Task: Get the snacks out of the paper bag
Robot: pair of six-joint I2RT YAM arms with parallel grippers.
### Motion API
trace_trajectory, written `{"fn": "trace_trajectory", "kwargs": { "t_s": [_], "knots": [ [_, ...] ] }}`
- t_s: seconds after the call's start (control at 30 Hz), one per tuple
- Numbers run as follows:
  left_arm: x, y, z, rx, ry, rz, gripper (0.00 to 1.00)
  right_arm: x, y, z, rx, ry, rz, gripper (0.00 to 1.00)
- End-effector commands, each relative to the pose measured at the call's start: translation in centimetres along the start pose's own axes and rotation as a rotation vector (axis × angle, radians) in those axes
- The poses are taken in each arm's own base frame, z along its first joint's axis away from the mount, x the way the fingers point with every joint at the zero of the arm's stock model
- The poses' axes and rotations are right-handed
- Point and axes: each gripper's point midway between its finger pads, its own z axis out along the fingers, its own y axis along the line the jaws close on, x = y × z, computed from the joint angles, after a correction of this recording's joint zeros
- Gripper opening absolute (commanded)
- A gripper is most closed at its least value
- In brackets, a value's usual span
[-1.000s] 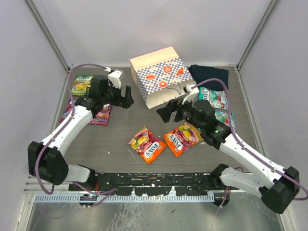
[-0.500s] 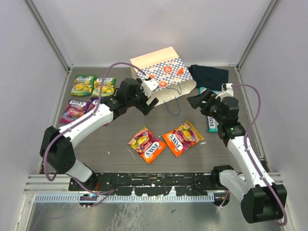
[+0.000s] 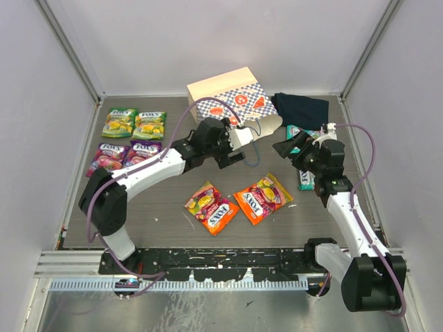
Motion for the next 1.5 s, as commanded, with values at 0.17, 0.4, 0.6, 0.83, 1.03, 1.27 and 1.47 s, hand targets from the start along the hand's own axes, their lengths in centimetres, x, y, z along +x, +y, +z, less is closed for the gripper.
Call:
{"fn": "trace_trajectory", "kwargs": {
  "t_s": [0.17,0.4,0.6,0.83,1.03,1.27,1.47],
  "knots": [
    [-5.6,2.8,0.9,-0.063,-0.167,0.091,0.98,-0.2,0.1,0.3,-0.047,0.002,-0.016,0.93],
    [-7.7,2.2,2.4,0.014,-0.213,0.094,0.98,0.1,-0.1,0.5,-0.054,0.023,-0.025,0.93],
    [-8.2,2.1,3.4,0.038,-0.217,0.124,0.81,-0.2,-0.2,0.3,-0.053,0.011,-0.039,0.93],
    [-8.7,2.1,3.5,0.048,-0.236,0.145,0.66,-0.7,-0.5,0.3,-0.038,0.001,-0.044,0.93],
    [-9.7,2.9,4.9,0.009,-0.28,0.162,0.53,-0.4,-0.7,0.5,-0.046,0.014,-0.043,0.93],
    [-11.9,5.2,5.7,-0.096,-0.345,0.087,0.0,1.0,-2.2,0.9,-0.005,0.067,-0.018,0.91],
    [-14.7,9.6,3.2,-0.26,-0.371,-0.013,0.0,2.9,-4.2,1.6,0.065,0.114,0.019,0.87]
  ]
}}
